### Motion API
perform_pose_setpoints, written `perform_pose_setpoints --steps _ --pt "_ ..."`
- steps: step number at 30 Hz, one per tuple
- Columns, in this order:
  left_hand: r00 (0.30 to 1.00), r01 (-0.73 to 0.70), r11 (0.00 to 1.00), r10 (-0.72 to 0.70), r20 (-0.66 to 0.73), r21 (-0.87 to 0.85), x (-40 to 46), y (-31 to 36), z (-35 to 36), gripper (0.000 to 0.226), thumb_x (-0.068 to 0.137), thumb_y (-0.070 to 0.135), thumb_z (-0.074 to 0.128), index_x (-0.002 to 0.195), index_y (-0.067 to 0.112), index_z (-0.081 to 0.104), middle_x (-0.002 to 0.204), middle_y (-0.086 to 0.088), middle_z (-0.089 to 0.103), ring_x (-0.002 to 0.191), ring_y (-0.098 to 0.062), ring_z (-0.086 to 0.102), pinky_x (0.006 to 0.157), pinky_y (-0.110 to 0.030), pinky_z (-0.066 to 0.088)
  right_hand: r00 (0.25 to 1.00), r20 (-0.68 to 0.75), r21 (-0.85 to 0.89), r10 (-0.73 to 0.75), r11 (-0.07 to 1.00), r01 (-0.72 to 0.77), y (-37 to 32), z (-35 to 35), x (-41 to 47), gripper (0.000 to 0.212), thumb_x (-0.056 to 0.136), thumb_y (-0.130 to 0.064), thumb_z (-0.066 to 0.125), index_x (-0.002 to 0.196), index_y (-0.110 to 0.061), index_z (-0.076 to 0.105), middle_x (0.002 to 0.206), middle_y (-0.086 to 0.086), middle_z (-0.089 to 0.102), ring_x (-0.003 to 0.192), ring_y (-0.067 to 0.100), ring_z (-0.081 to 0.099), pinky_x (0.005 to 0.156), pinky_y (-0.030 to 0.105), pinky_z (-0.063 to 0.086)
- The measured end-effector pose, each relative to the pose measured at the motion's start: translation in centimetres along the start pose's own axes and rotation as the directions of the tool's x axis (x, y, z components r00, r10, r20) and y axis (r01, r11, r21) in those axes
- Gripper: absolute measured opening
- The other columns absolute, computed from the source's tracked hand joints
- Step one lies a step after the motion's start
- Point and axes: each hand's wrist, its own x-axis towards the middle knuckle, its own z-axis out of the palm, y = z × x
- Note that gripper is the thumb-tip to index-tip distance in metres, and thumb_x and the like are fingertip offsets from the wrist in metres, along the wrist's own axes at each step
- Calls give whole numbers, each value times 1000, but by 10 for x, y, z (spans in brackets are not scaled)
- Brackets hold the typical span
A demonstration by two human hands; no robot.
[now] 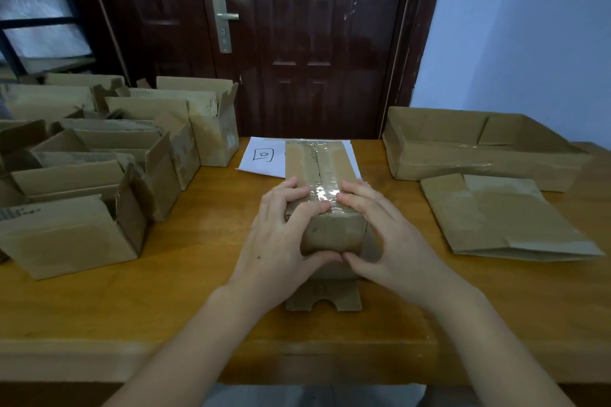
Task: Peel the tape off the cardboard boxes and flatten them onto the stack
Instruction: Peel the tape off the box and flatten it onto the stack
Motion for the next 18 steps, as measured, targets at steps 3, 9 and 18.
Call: perform_pose_setpoints --steps 3,9,18 --pt "999 -23 1000 23 25 6 -1 -2 -2 67 78 57 74 136 32 52 147 -4 39 149 -18 26 111 -47 38 1000 11 -1 -6 1000 6 1 -1 -1 81 84 -24 78 153 -30 37 162 -22 22 154 2 8 122 37 22" --pt "999 -19 1000 20 50 -19 0 -2 -5 61 85 59 63 139 33 50 150 -1 34 150 -11 17 110 -45 38 1000 -13 -20 -17 1000 17 3 2 -1 78 85 -33 76 153 -34 35 161 -23 23 152 0 10 120 30 19" --pt "997 0 999 3 83 -32 -1 -5 -9 81 73 66 74 140 33 45 152 4 32 150 -2 9 112 -41 31 984 -107 -118 -141 985 128 -4 8 -2 67 87 -34 74 146 -27 41 162 -2 32 155 16 14 122 44 21"
